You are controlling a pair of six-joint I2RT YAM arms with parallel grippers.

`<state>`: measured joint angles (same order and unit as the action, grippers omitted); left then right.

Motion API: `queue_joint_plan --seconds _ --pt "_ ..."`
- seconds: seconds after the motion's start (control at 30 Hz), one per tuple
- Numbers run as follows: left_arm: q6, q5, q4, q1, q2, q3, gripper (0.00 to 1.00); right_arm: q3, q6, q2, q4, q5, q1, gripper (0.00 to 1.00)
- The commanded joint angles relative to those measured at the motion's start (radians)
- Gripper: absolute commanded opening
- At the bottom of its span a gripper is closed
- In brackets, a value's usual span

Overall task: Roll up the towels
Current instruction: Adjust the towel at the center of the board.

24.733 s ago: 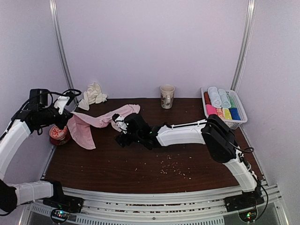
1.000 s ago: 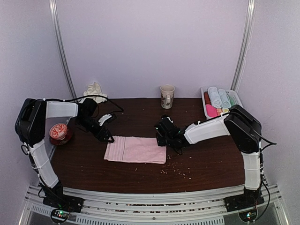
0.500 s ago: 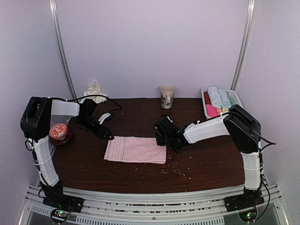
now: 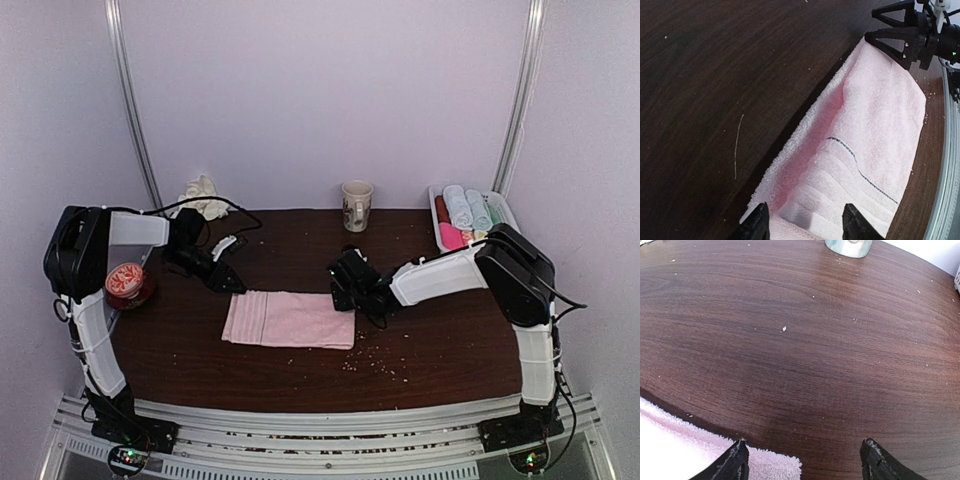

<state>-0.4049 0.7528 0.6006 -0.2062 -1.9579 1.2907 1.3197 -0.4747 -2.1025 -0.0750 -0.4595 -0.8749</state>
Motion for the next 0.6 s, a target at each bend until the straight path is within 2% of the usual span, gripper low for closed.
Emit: queue_joint_plan --seconds 0.0,0.2,0.3,0.5,0.57 --pt "-0.038 0.019 0.003 0.006 -0.033 0.029 0.5 0.02 -0.002 -0.011 -0.017 -0.002 -0.005 0.76" --pt "-0.044 0.024 0.015 0.005 -0.065 0.037 0.46 0.018 -0.003 -0.013 -0.017 0.005 -0.005 0.76" --pt "-0.048 0.023 0.016 0.006 -0.067 0.035 0.39 0.019 -0.002 -0.018 -0.022 0.005 -0.005 0.76" --pt "-0.041 0.033 0.017 0.007 -0.062 0.038 0.16 0.042 -0.009 -0.048 -0.061 -0.014 -0.004 0.75" --pt "-0.031 0.038 0.017 0.009 -0.05 0.038 0.03 0.044 -0.011 -0.052 -0.068 -0.02 -0.004 0.76"
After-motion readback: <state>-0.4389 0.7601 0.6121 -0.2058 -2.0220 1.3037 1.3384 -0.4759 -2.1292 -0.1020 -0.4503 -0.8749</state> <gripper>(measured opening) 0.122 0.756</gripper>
